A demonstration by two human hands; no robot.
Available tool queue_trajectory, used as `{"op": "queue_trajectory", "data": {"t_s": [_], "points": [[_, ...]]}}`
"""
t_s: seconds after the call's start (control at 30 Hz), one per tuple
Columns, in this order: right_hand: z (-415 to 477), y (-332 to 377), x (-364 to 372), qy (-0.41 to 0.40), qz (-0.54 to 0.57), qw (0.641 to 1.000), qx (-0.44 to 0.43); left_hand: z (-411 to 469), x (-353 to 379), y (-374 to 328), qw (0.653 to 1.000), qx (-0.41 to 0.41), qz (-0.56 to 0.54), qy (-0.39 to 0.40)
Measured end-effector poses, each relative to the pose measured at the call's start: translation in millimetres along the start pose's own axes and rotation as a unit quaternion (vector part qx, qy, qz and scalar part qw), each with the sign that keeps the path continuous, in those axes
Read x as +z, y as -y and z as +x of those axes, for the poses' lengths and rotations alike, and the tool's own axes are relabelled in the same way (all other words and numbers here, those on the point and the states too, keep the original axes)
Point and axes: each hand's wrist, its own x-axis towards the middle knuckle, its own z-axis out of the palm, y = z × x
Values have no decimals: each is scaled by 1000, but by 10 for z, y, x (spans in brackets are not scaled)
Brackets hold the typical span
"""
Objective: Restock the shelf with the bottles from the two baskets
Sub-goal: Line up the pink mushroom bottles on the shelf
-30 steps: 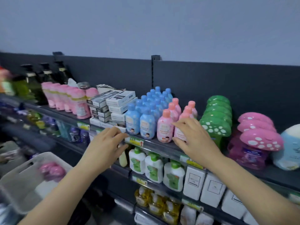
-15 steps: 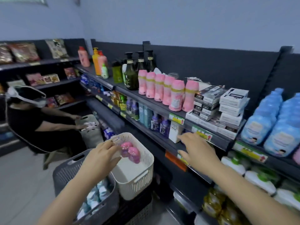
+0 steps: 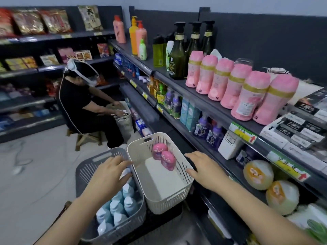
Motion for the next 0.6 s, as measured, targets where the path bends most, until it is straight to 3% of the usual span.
{"op": "queue_trajectory", "data": {"t_s": [0.27, 0.6], "points": [[1302, -486, 594, 99, 65, 993, 12, 683, 616, 50, 995, -19, 16, 97], [2257, -687, 1510, 152, 99, 982, 47, 1229, 1214, 374, 994, -81, -3, 71]]}}
